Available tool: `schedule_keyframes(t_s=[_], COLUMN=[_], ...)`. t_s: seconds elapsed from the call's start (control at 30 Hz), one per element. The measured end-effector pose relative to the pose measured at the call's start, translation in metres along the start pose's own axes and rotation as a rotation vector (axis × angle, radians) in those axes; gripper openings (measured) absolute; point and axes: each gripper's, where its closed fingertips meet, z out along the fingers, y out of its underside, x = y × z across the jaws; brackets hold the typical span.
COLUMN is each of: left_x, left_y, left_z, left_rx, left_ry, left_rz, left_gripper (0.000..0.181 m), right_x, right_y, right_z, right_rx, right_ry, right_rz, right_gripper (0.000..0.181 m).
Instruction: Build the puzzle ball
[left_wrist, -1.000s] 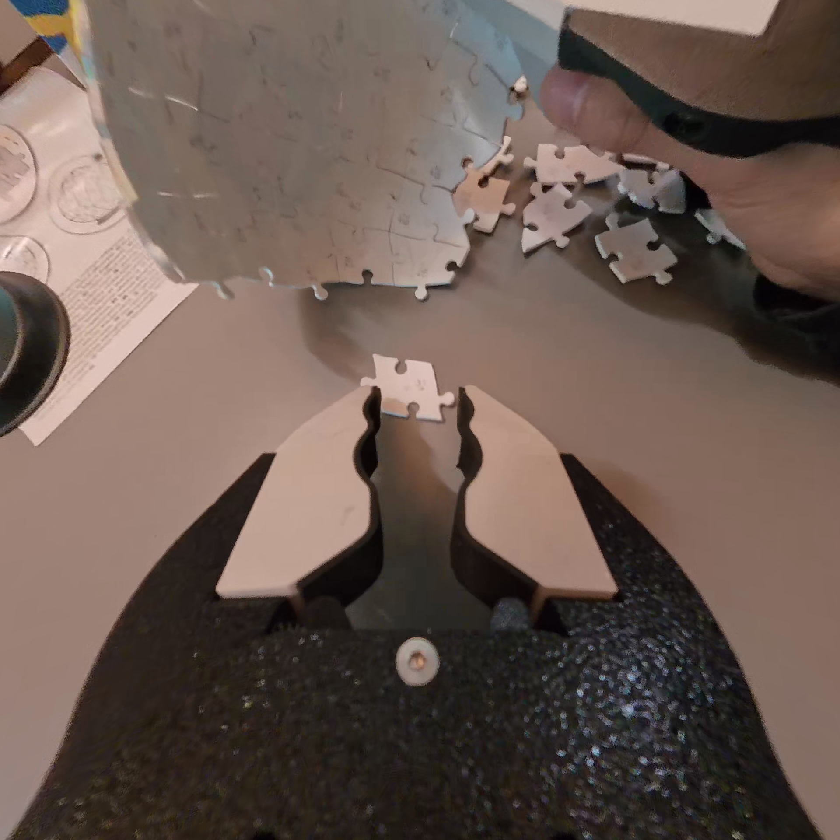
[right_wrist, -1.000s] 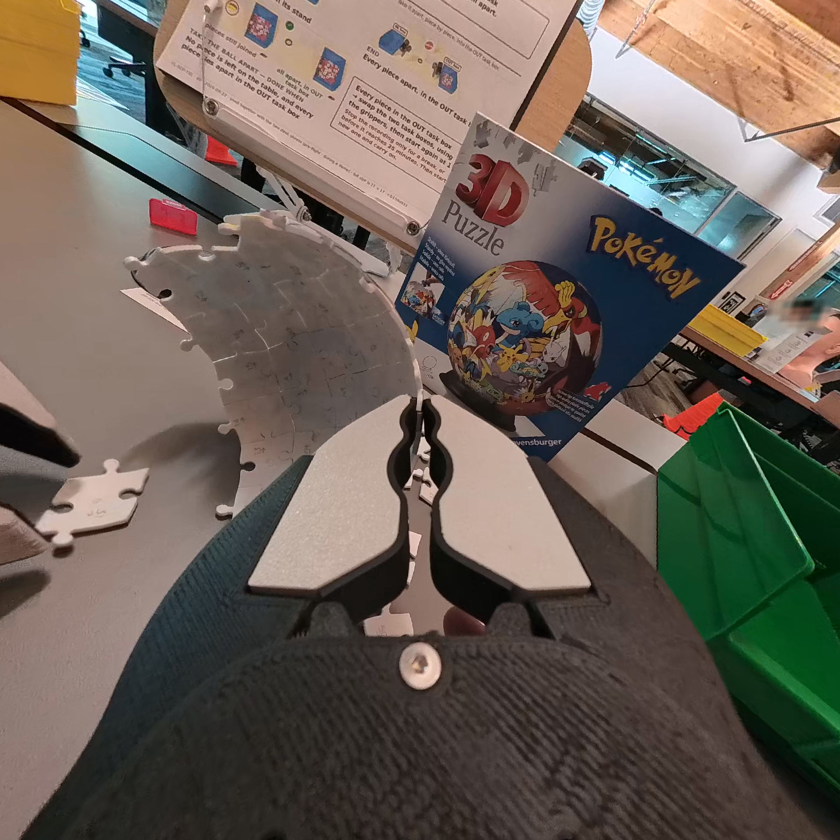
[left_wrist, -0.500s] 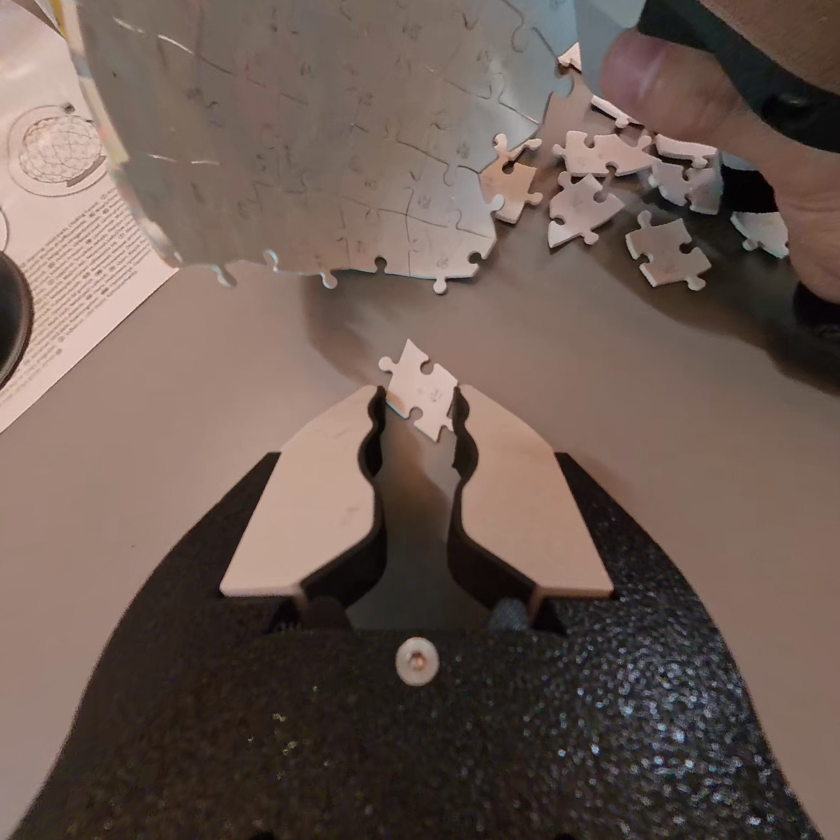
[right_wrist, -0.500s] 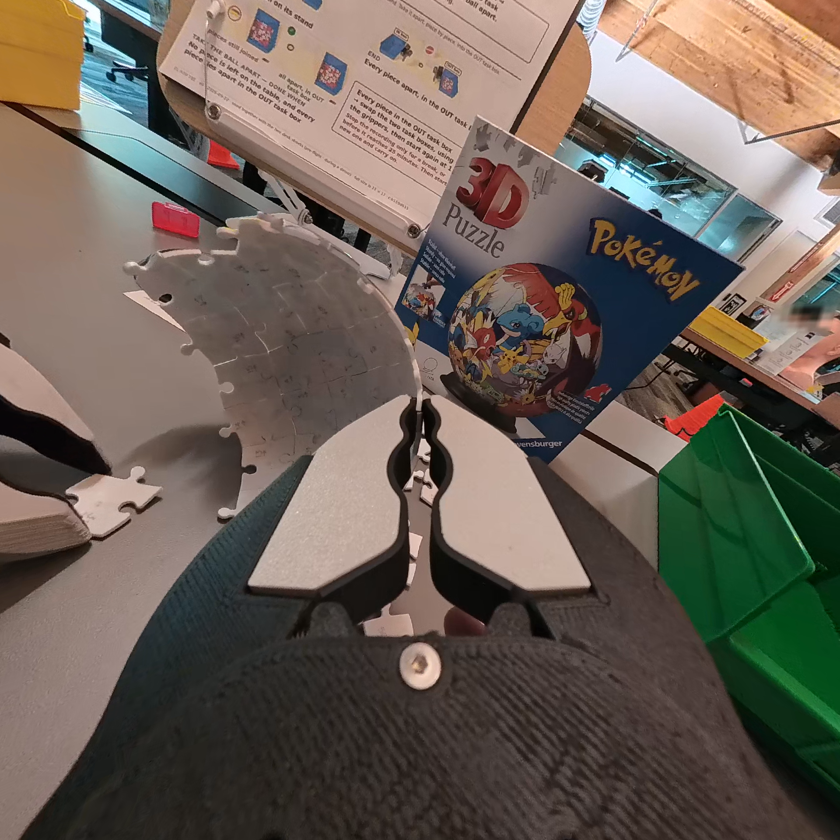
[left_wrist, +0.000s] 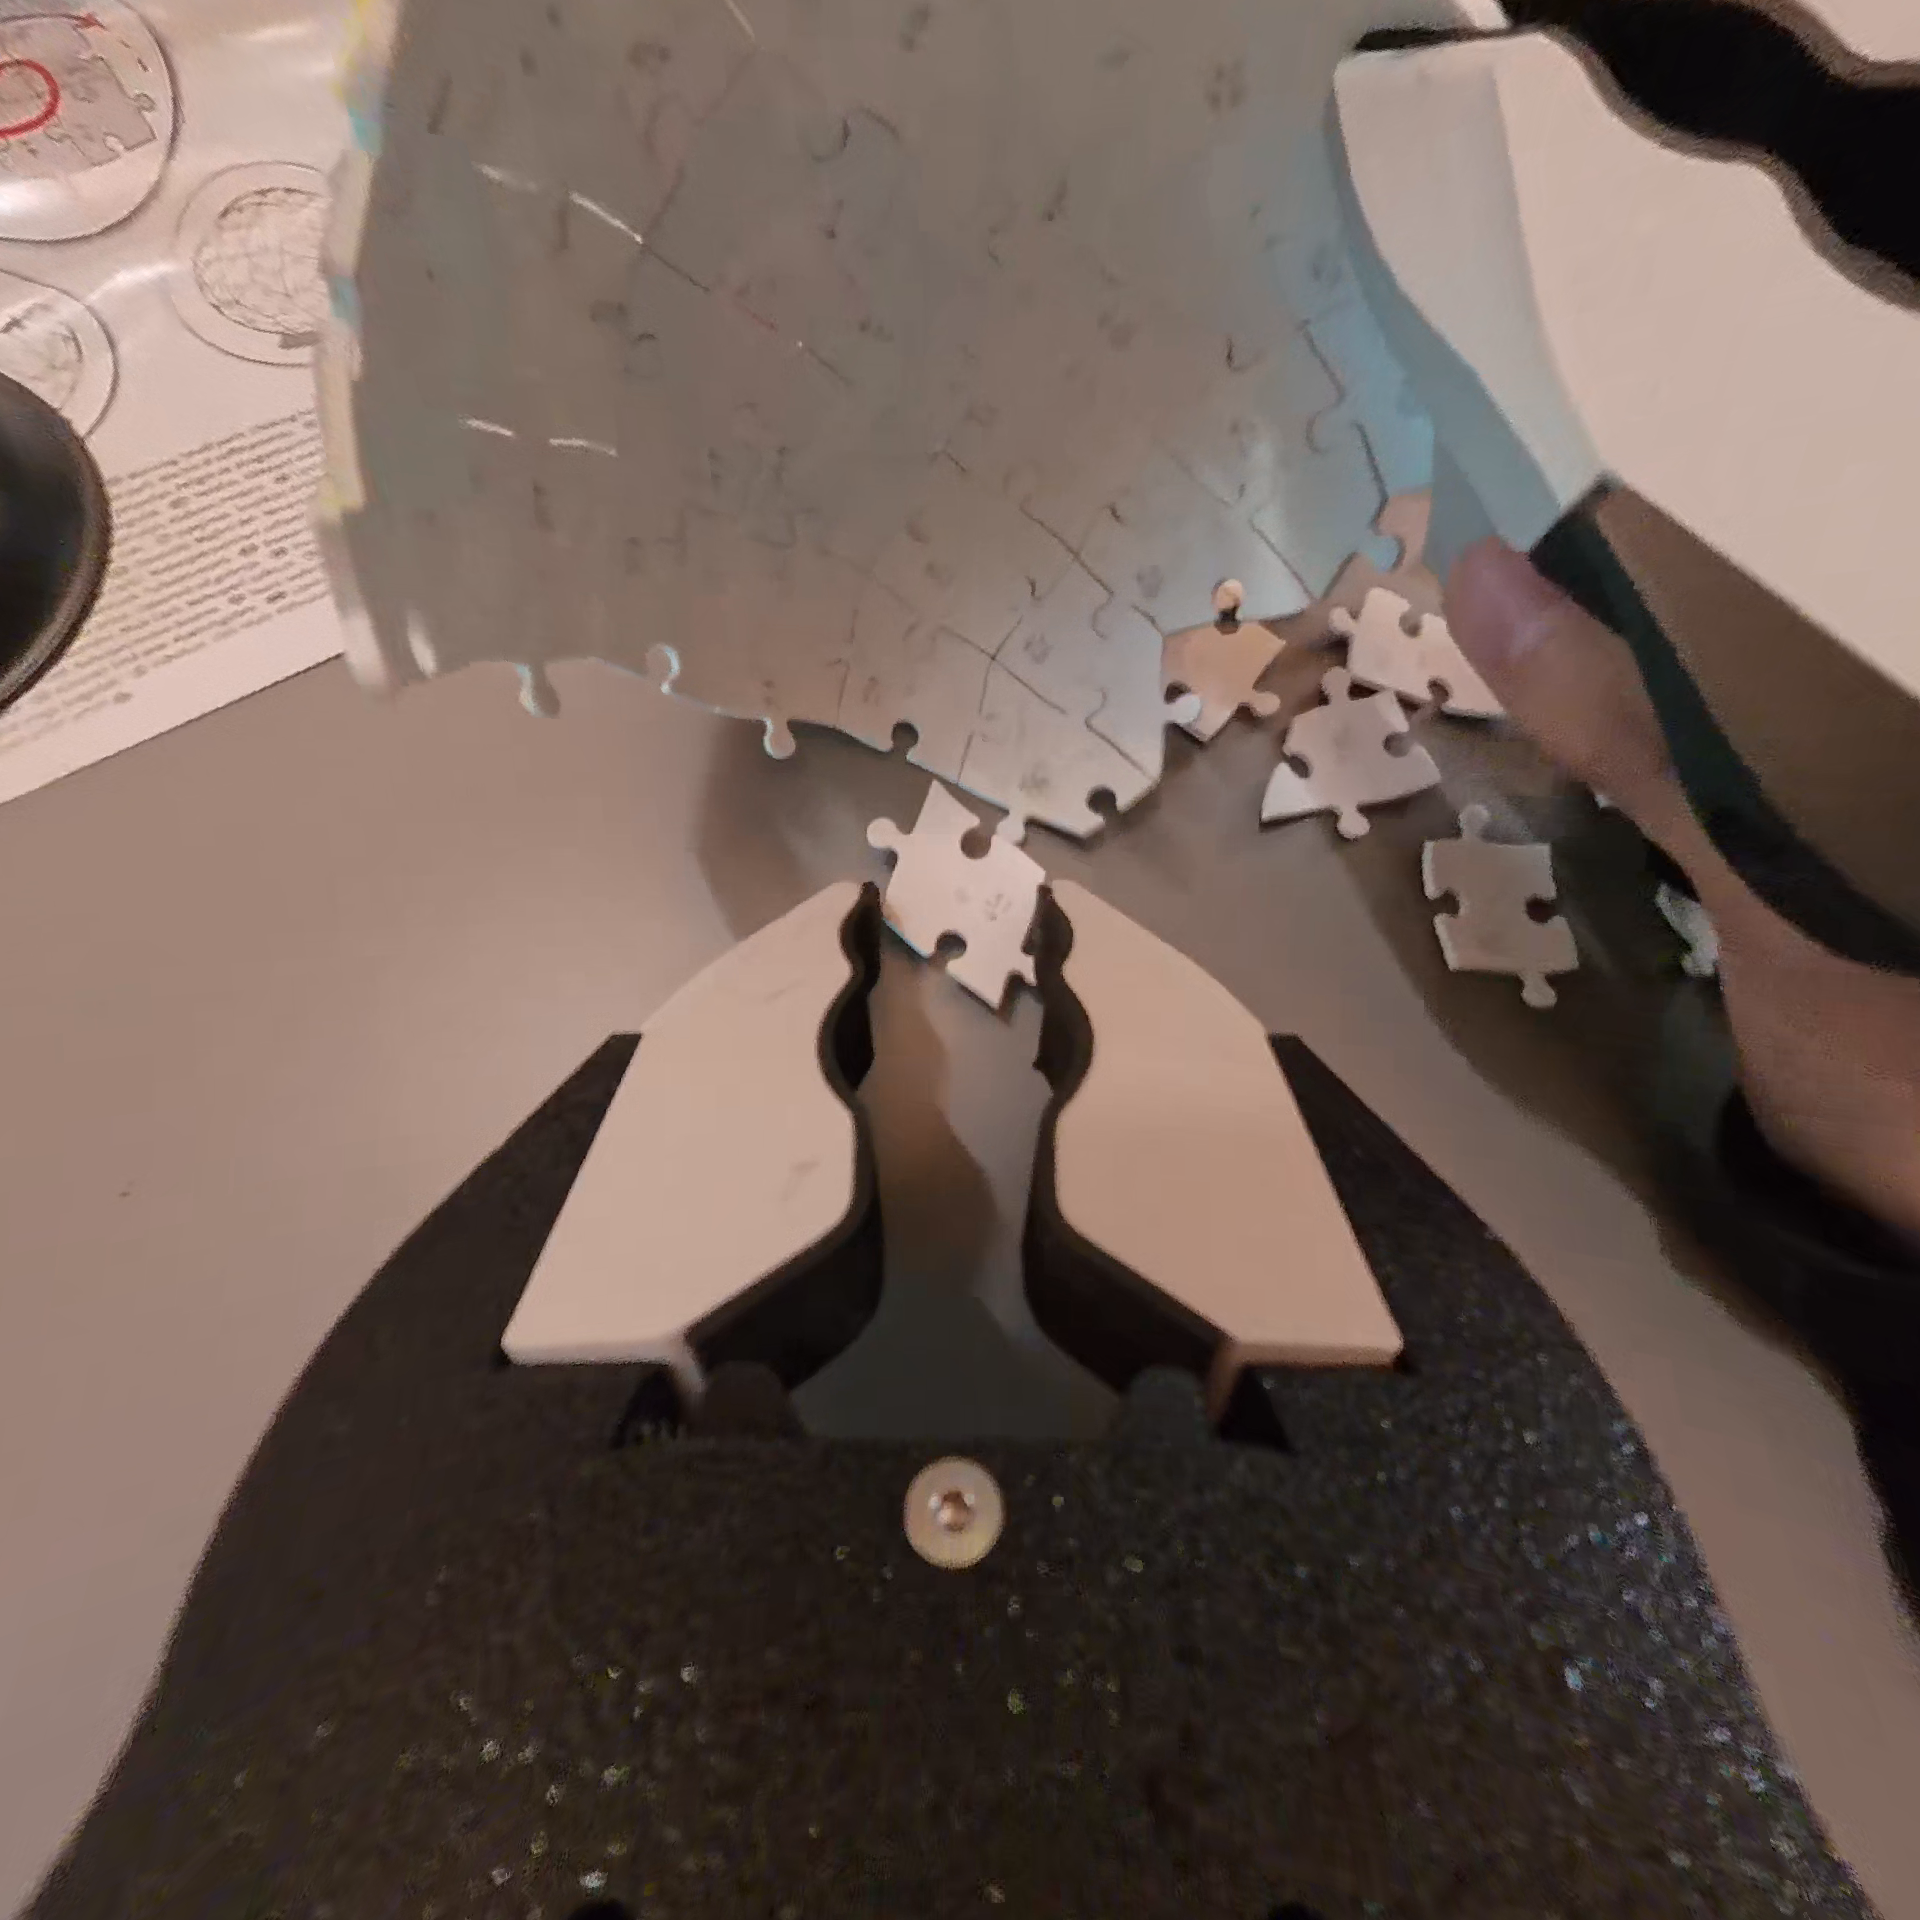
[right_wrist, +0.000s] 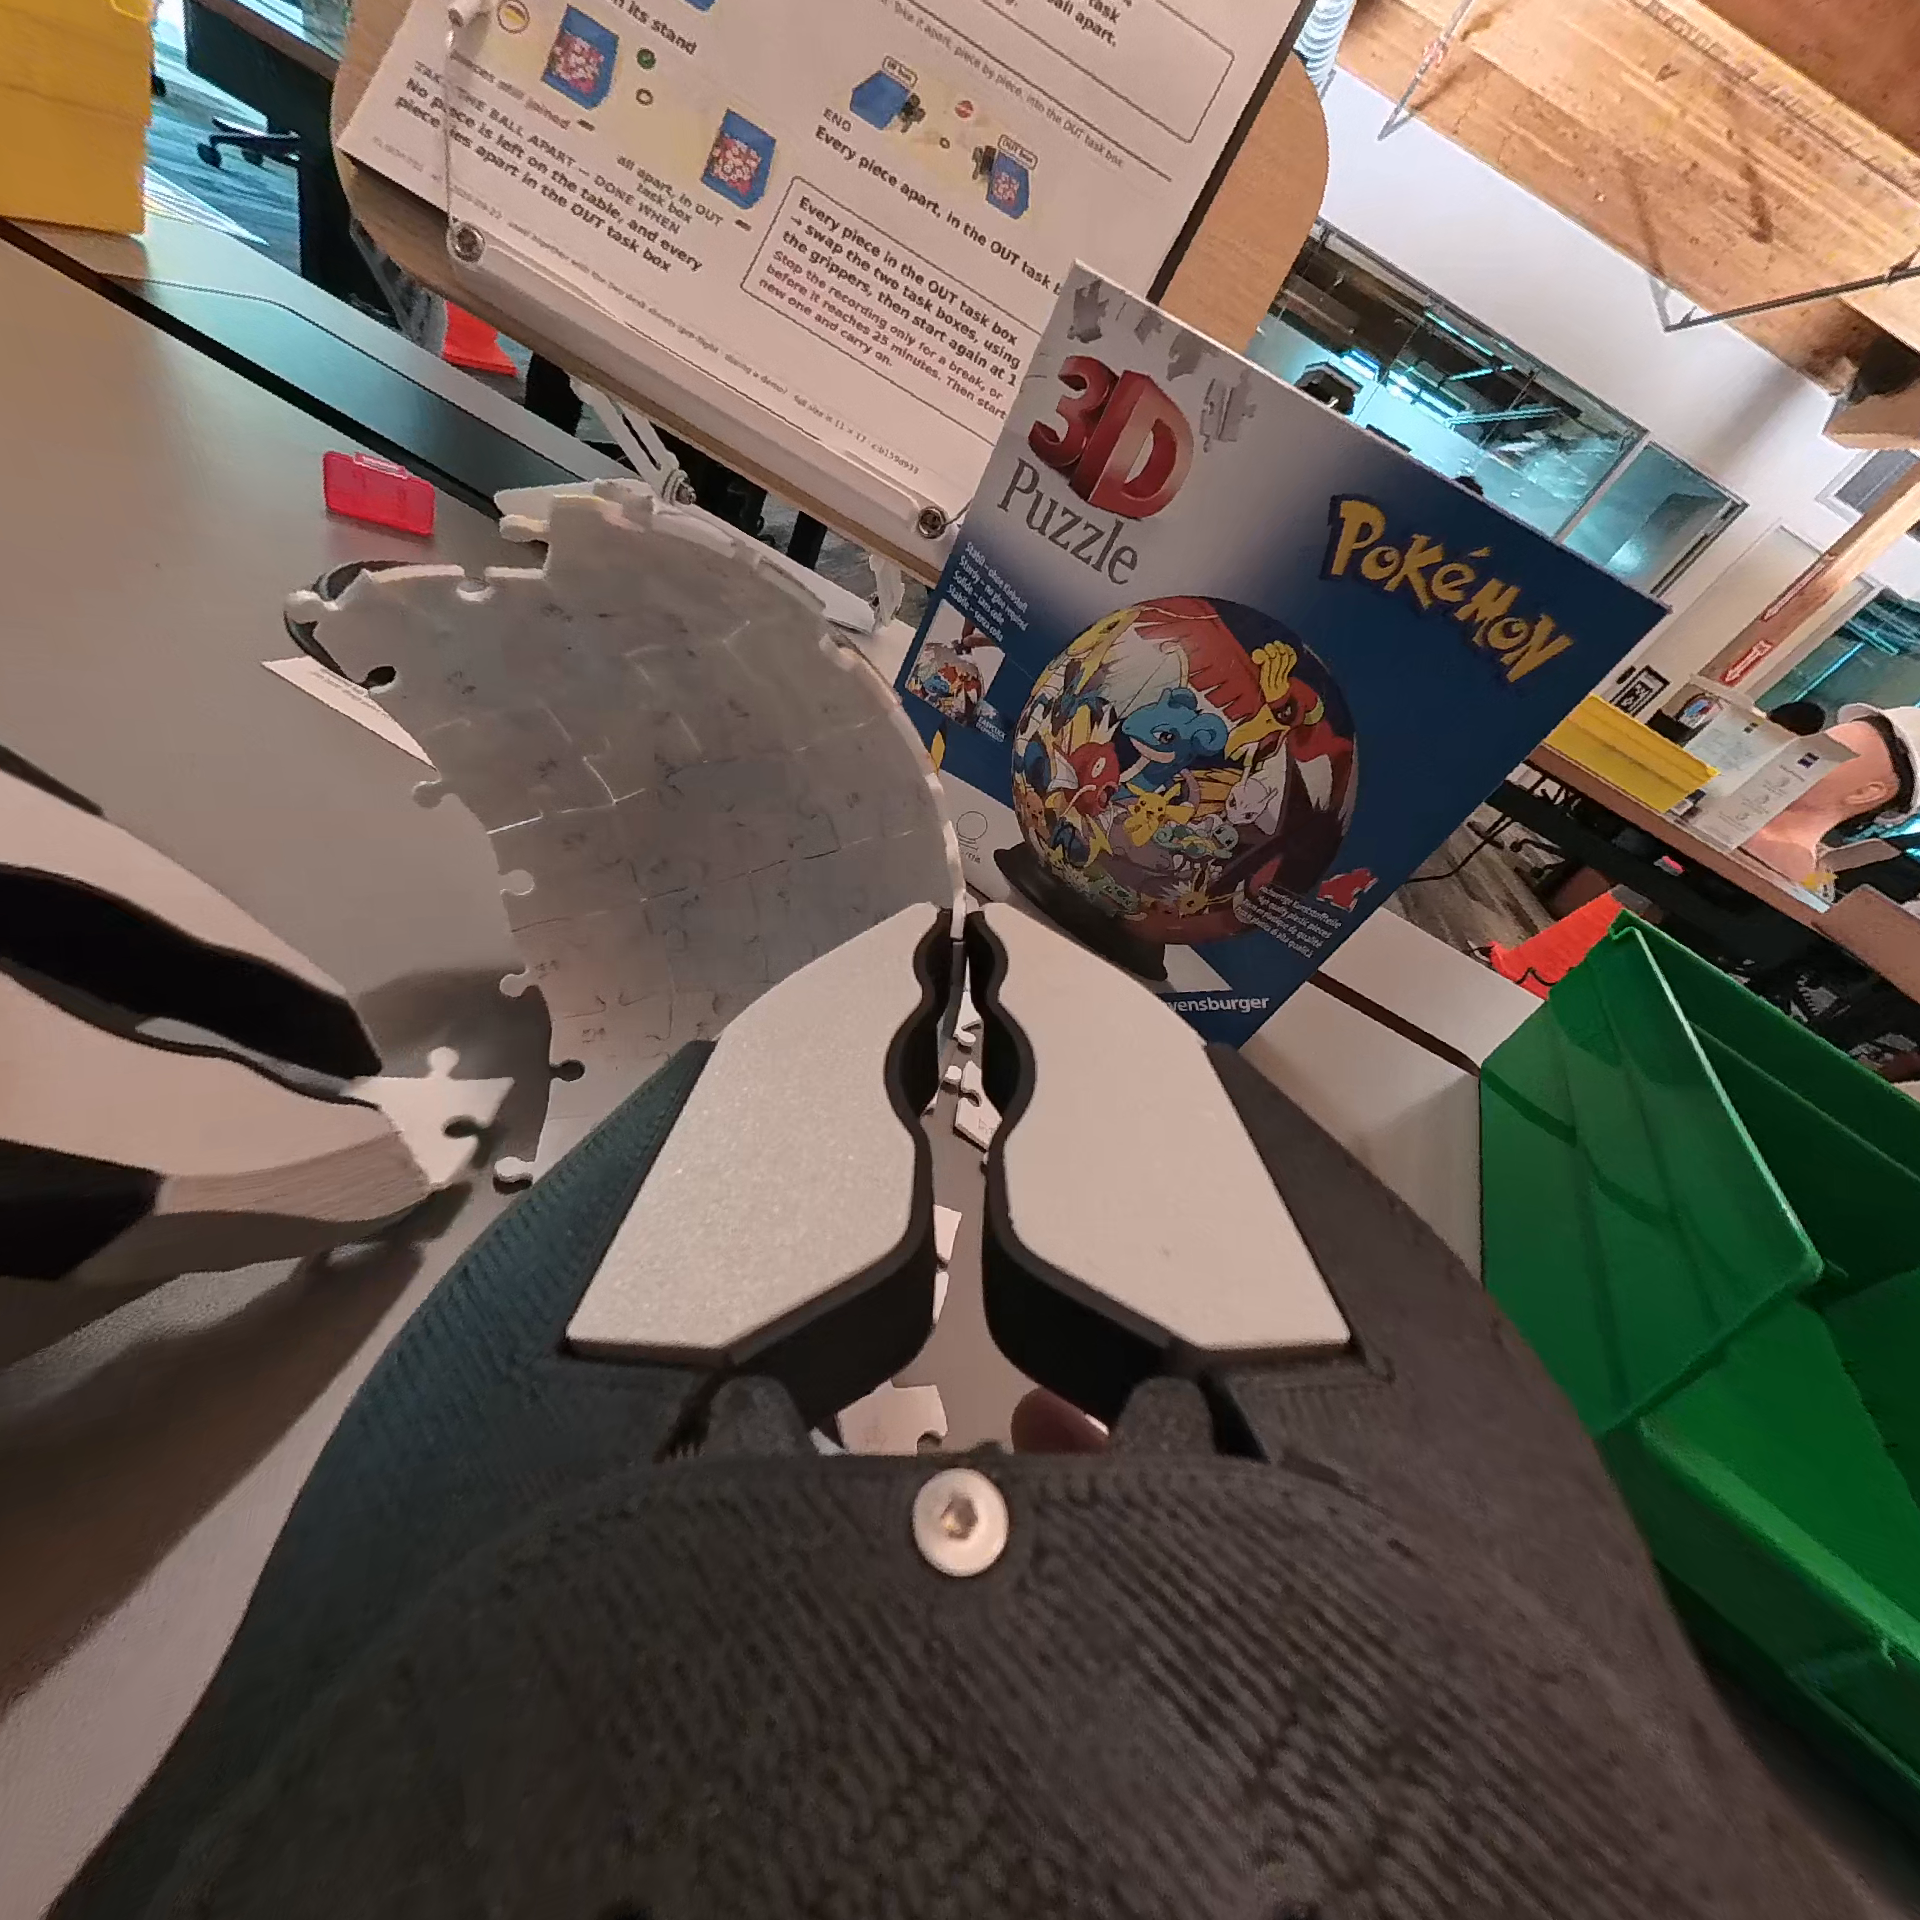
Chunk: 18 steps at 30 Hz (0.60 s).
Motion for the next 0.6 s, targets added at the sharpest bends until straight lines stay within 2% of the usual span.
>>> schedule_keyframes(t_s=[0.17, 0.37, 0.43, 0.5, 0.57, 0.6], left_x=[0.003, 0.010, 0.013, 0.014, 0.011, 0.005], left_y=[0.000, 0.002, 0.001, -0.006, -0.011, -0.012], left_z=[0.008, 0.008, 0.006, 0.000, -0.006, -0.007], left_rx=[-0.028, -0.030, -0.014, 0.034, 0.082, 0.088], left_ry=[-0.045, -0.030, -0.001, 0.018, 0.018, -0.012], left_rz=[-0.026, -0.026, -0.007, 0.040, 0.162, 0.239], left_gripper=[0.027, 0.030, 0.036, 0.032, 0.014, 0.012], right_x=[0.000, -0.001, 0.000, 0.000, 0.000, 0.000], right_y=[-0.001, -0.001, 0.000, 0.000, 0.000, 0.000], right_z=[-0.001, -0.002, -0.002, -0.002, -0.002, -0.003], right_rx=[0.005, 0.008, 0.007, 0.007, 0.008, 0.009], right_ry=[0.001, -0.002, -0.003, -0.006, -0.007, -0.007], right_rz=[-0.002, 0.000, -0.002, 0.001, 0.001, -0.001], right_gripper=[0.002, 0.003, 0.003, 0.003, 0.003, 0.003])
